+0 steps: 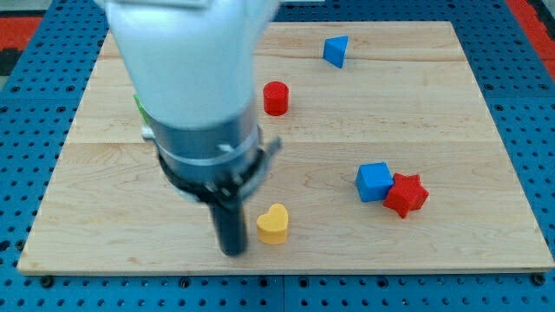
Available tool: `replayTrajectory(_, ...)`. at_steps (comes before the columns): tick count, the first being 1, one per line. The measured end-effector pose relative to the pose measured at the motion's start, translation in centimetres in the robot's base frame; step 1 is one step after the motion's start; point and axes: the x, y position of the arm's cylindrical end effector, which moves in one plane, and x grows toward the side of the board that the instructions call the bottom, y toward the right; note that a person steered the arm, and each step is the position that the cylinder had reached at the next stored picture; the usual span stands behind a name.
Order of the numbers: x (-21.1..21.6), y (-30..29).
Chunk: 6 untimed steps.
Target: Place the heart at the top left side of cube
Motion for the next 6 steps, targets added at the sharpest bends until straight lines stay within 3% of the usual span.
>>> replayTrajectory(1, -2.4, 4.4)
replayTrajectory(2, -4.6, 0.3)
replayTrajectory(4, -5.2, -8.9)
replayTrajectory(6, -7.6, 5.2)
